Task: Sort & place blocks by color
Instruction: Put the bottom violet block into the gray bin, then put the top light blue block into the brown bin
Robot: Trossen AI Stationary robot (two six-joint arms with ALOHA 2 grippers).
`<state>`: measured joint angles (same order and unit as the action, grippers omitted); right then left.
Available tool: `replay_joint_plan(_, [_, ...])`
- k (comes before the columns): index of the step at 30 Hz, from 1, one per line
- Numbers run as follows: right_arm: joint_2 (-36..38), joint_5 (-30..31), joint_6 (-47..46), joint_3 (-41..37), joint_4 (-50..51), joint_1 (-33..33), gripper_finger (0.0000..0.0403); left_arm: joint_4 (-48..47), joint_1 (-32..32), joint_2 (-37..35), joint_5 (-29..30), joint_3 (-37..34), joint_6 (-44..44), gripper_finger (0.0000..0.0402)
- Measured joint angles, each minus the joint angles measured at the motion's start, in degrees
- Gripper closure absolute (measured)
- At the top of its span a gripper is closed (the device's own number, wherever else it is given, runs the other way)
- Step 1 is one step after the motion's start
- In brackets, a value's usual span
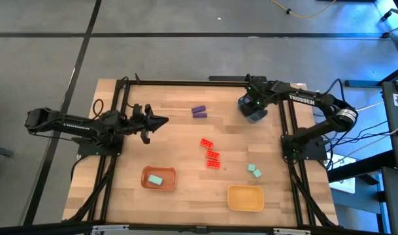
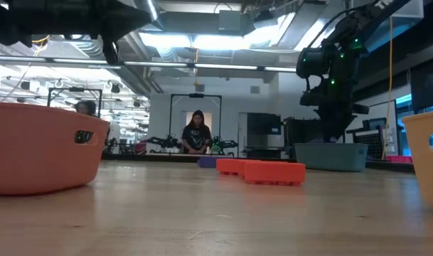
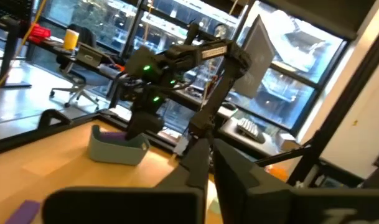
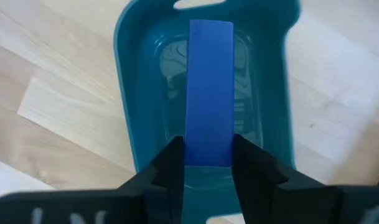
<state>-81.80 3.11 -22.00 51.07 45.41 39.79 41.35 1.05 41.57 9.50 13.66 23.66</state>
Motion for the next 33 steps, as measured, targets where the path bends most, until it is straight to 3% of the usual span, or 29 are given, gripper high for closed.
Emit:
replay_joint_plan(9, [-7.66,-1.75,1.27,0.0,-1.65,2.53,0.0298,0.11,-0.76,-0.01,0.49,0.04,0.09,0.0401])
replay_joint_plan(17, [-8.93,-1.31,1.33,0.0,-4.09,2.91,0.0298,0.11,-0.78,-0.01,0.54,0.07,0.17,0.0401])
replay_joint_plan(26, [-8.93,0.27,1.46,0.0,-3.82,2.91,0.0161,0.11,-0.76,-0.01,0.57,0.1,0.17,0.0401])
replay_joint_plan(33, [-6.92,0.56,4.0,0.93,-1.87,3.18,0.0107,0.11,-0.76,-0.01,0.57,0.1,0.2,0.0401])
